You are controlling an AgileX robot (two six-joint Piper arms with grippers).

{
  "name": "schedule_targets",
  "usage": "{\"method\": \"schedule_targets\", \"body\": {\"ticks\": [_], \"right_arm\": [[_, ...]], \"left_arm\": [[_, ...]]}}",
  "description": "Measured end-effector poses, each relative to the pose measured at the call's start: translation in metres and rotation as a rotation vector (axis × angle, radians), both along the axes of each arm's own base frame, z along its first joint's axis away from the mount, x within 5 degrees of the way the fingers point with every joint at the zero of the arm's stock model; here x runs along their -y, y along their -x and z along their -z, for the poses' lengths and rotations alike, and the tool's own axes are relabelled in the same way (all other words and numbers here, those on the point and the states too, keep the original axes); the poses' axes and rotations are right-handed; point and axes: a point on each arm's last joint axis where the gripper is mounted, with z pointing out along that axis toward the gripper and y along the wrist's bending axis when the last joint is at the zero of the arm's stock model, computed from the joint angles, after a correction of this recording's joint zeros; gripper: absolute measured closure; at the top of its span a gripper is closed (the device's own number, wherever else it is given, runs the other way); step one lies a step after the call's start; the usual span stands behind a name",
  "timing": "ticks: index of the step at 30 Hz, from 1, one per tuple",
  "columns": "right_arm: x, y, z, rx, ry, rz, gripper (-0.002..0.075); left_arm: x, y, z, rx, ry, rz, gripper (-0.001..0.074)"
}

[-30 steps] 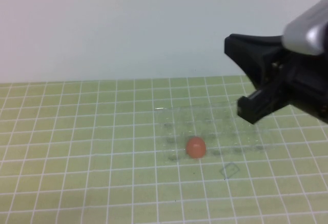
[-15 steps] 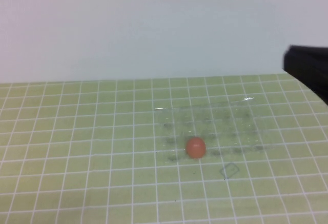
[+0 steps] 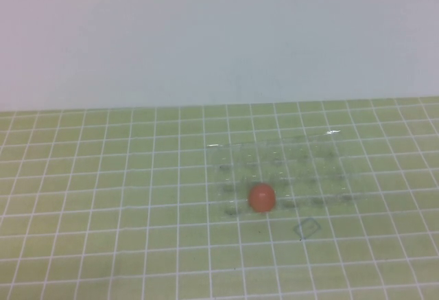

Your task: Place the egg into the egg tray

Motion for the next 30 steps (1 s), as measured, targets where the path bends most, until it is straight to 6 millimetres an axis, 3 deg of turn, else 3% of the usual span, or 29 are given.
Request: {"method": "schedule_targets", "body": {"ticks": [6, 13, 18, 30], "right_arm": [[0.009, 0.010, 0.060, -0.053, 0.011, 0.131, 0.0727], [0.008, 0.009, 0.114, -0.208, -0.006, 0.140, 0.0727], [0.007, 0.010, 0.125, -0.273, 0.006, 0.130, 0.0727], [0.007, 0.010, 0.126, -0.283, 0.008, 0.127, 0.0727]], "left_arm": [[0.000, 0.000, 0.000, 0.000, 0.000, 0.000, 0.0735], [0.000, 0.000, 0.000, 0.000, 0.000, 0.000, 0.0735], [0.000, 0.000, 0.000, 0.000, 0.000, 0.000, 0.0735], [0.000, 0.000, 0.000, 0.000, 0.000, 0.000, 0.0735]]}}
